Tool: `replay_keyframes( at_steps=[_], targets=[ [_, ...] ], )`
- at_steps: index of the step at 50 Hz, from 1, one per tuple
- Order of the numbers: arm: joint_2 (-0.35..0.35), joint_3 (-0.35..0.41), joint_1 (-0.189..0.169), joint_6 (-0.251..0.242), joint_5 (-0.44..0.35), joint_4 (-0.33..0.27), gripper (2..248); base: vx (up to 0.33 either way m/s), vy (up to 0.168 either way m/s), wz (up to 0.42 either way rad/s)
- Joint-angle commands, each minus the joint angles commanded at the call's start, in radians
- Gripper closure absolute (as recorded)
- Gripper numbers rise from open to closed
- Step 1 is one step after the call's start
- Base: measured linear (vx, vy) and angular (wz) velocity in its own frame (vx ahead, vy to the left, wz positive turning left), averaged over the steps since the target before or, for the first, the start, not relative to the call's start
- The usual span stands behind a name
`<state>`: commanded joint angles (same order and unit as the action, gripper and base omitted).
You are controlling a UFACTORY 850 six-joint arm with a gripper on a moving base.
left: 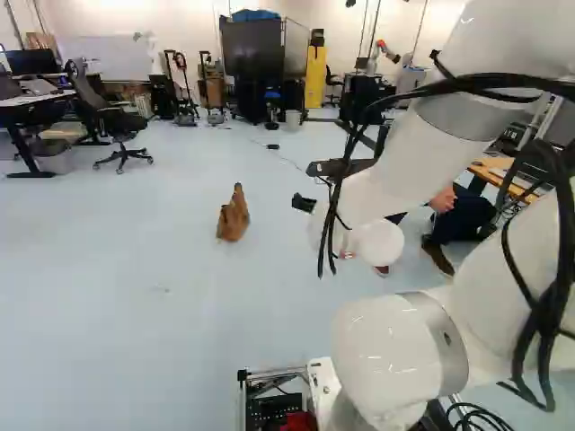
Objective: Pick up the grocery bag from the ground
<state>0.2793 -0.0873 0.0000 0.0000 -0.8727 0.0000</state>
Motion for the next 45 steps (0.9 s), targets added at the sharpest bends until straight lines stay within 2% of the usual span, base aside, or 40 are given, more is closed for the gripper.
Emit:
replay_keyframes(
  at_steps=[45],
  targets=[
    [0.0, 0.0, 0.0, 0.0, 0.0, 0.0, 3, 0.0, 0.0, 0.0]
  ],
)
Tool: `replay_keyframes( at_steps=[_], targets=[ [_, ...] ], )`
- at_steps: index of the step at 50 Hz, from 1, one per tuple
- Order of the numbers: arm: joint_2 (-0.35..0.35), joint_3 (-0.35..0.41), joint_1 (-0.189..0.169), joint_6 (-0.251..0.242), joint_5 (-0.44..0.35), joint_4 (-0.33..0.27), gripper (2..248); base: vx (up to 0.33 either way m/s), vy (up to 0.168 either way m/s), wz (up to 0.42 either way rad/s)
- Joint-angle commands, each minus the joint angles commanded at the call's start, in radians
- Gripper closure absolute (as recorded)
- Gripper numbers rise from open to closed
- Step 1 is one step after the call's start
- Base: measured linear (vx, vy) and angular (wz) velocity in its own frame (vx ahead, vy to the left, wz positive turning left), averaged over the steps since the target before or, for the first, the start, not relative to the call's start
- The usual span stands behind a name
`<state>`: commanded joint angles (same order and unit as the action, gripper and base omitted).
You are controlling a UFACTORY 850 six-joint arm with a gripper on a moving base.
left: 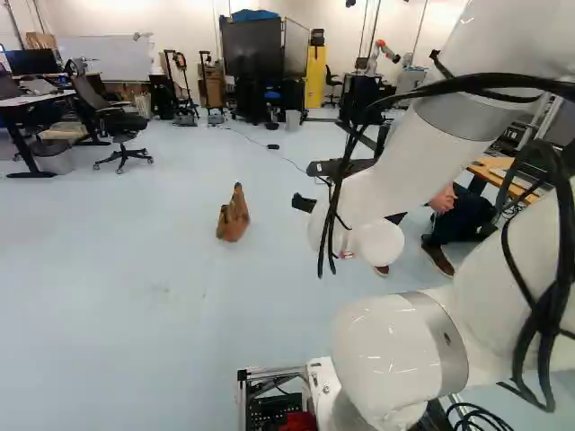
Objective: Pick up the grocery bag from the ground
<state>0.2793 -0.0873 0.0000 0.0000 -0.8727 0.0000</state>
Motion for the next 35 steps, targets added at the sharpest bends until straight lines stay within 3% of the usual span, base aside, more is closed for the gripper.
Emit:
replay_keyframes(
  at_steps=[17, 35],
  targets=[
    [0.0, 0.0, 0.0, 0.0, 0.0, 0.0, 3, 0.002, 0.0, 0.001],
    [0.0, 0.0, 0.0, 0.0, 0.0, 0.0, 3, 0.099, 0.002, -0.007]
  ],
)
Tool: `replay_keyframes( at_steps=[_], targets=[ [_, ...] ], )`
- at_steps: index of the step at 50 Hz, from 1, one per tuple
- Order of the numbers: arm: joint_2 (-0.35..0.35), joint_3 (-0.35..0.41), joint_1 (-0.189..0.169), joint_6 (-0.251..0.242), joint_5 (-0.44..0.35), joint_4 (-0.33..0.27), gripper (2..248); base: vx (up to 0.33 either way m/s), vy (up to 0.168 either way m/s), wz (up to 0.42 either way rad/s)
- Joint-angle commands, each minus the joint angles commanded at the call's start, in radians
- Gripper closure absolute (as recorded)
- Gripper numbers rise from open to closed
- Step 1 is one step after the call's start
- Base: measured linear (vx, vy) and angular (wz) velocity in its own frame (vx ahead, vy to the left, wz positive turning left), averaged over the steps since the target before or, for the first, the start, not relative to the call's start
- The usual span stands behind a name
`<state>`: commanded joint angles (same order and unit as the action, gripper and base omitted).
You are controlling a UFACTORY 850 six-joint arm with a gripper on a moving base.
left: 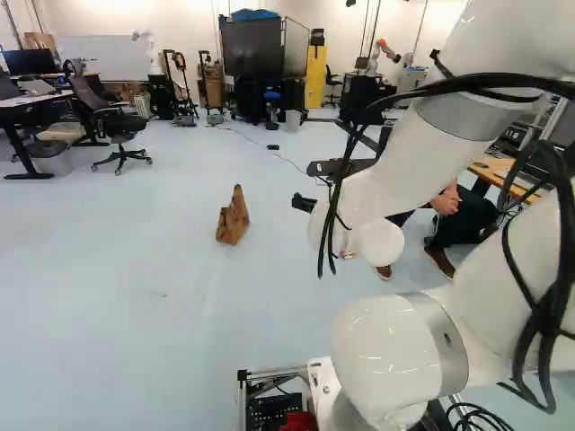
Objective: Pick up the grocery bag from the ground
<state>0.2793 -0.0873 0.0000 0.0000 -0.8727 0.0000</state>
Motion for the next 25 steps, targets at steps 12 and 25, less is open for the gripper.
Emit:
replay_keyframes(
  at_steps=[12, 25],
  targets=[
    [0.0, 0.0, 0.0, 0.0, 0.0, 0.0, 3, 0.193, 0.005, -0.02],
    [0.0, 0.0, 0.0, 0.0, 0.0, 0.0, 3, 0.244, 0.031, -0.023]
  ],
)
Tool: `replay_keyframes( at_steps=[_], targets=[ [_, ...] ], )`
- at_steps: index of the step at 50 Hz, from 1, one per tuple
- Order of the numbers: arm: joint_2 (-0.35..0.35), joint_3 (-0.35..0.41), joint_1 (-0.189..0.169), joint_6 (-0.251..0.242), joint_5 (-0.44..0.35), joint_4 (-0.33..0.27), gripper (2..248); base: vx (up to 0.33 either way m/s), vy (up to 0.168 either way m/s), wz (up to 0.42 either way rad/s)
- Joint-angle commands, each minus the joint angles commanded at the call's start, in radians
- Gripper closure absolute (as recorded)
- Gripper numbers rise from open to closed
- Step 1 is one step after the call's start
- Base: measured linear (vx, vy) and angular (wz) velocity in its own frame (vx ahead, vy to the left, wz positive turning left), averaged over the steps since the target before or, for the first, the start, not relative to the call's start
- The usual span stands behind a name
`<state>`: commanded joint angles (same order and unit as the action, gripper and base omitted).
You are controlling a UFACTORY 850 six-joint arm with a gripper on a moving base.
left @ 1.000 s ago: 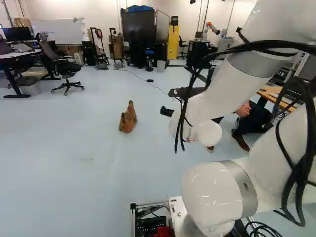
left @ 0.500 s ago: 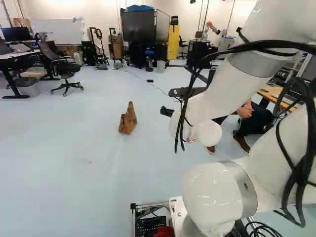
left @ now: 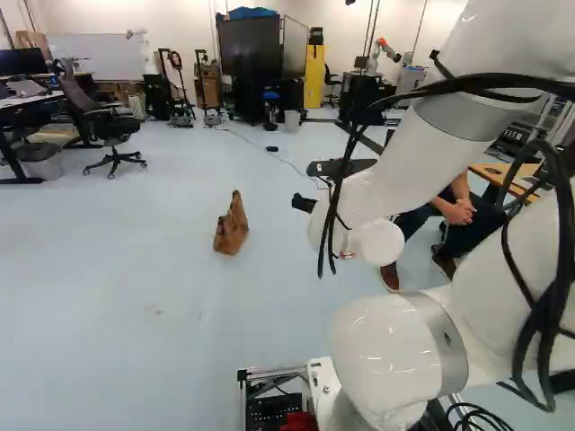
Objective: Pick up the grocery bag from the ground
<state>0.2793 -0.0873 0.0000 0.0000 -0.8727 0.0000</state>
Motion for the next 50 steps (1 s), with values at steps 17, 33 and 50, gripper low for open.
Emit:
replay_keyframes(
  at_steps=[17, 33, 50],
  targets=[
    [0.0, 0.0, 0.0, 0.0, 0.0, 0.0, 3, 0.257, 0.033, -0.023],
    [0.0, 0.0, 0.0, 0.0, 0.0, 0.0, 3, 0.264, 0.037, -0.03],
    [0.0, 0.0, 0.0, 0.0, 0.0, 0.0, 3, 0.249, 0.066, 0.01]
  ],
)
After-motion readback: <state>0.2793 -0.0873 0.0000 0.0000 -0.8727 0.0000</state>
